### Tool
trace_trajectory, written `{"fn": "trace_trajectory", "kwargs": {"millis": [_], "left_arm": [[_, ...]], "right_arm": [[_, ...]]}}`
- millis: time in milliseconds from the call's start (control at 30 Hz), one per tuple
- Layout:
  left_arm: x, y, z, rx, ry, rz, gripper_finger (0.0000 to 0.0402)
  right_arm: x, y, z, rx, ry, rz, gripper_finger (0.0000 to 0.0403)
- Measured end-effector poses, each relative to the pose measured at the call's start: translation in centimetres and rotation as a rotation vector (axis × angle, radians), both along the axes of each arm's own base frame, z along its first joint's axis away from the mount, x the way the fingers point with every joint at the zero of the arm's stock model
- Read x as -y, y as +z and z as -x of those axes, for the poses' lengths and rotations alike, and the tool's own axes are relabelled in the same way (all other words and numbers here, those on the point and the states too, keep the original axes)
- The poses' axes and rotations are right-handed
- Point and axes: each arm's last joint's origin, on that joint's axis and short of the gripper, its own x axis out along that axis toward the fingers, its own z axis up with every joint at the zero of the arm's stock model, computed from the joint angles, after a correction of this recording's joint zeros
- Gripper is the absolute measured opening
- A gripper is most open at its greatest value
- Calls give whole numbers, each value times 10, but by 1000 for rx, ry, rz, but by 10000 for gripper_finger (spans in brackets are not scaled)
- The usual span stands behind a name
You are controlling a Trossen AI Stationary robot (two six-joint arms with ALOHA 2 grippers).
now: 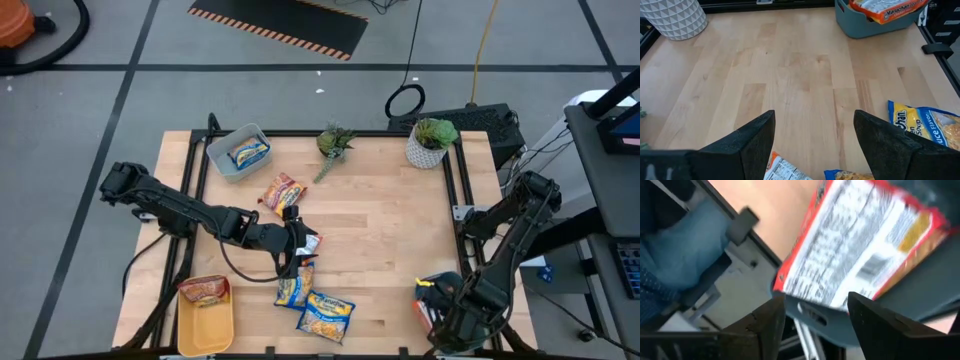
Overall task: Sort Maruchan noodles
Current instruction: Put the right blue noodle pack into the gray bin
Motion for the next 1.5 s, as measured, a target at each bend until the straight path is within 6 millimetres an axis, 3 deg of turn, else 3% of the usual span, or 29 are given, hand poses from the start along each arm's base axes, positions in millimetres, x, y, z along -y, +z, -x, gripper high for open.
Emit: {"fn": "trace_trajectory", "kwargs": {"millis": [267, 567, 900, 1133, 1500], "left_arm": [[0, 0, 0, 0, 0, 0, 276], [0, 0, 0, 0, 0, 0, 276], [0, 0, 0, 0, 0, 0, 276], [0, 0, 0, 0, 0, -1, 276], [0, 0, 0, 1, 7, 10, 276]], "right_arm": [[0, -4, -7, 177, 25, 70, 184], [-5, -48, -13, 270, 26, -50, 129], [7, -81, 1, 46, -12, -81, 83], [5, -79, 0, 66, -13, -121, 76], [15, -62, -13, 407, 35, -30, 76]]}}
